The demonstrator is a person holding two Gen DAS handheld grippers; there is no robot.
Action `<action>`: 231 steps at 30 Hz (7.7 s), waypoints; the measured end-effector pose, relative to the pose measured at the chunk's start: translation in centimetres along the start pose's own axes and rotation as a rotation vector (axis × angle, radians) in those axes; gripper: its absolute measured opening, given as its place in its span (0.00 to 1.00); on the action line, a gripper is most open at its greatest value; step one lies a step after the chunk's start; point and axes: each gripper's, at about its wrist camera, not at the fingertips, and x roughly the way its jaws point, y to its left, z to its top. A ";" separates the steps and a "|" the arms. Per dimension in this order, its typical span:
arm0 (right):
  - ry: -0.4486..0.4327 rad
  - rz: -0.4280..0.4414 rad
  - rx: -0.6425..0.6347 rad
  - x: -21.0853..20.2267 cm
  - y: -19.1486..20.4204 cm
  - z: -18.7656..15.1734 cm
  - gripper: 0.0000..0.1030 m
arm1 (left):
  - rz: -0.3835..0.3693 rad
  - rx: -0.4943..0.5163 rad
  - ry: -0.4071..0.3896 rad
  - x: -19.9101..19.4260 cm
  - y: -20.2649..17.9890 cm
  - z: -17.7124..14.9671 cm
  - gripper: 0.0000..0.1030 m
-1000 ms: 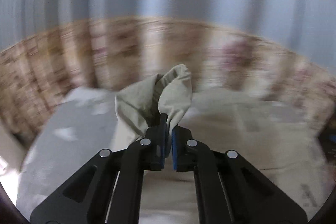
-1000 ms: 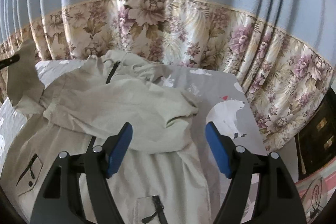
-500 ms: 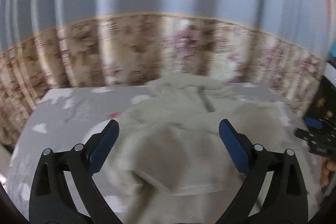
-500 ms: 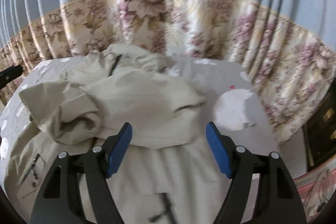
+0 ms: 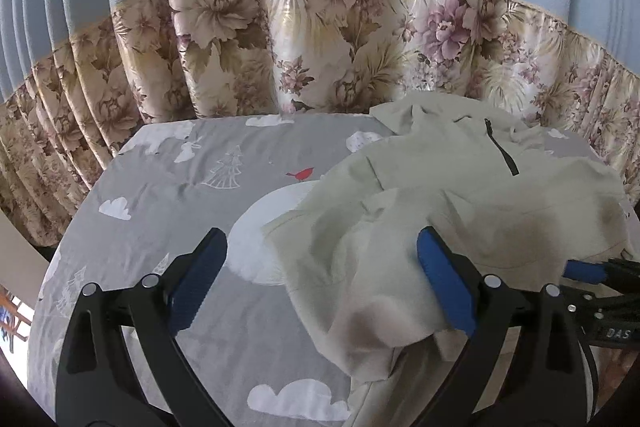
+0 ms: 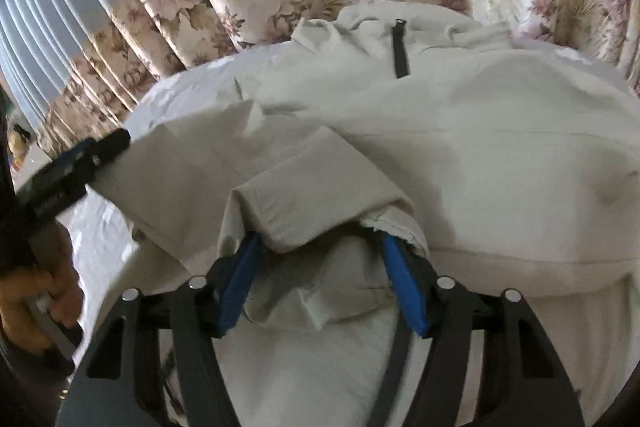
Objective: Fold large clothes
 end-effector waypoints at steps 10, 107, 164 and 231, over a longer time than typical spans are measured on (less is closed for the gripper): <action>-0.148 -0.163 -0.106 -4.5 -1.6 2.2 0.07 | -0.001 -0.001 0.004 1.3 -0.1 0.4 0.92; -0.304 -0.205 -0.110 -15.0 -12.9 -1.5 0.54 | -0.297 0.082 -0.041 -3.9 2.1 -2.7 0.88; -0.209 -0.273 -0.112 -8.7 -9.4 -0.3 0.87 | -0.071 0.056 -0.048 -2.3 -4.1 -0.4 0.97; -0.329 -0.148 0.027 -30.9 -5.3 -29.2 0.04 | -0.190 -0.086 0.020 -27.9 6.2 -21.1 0.06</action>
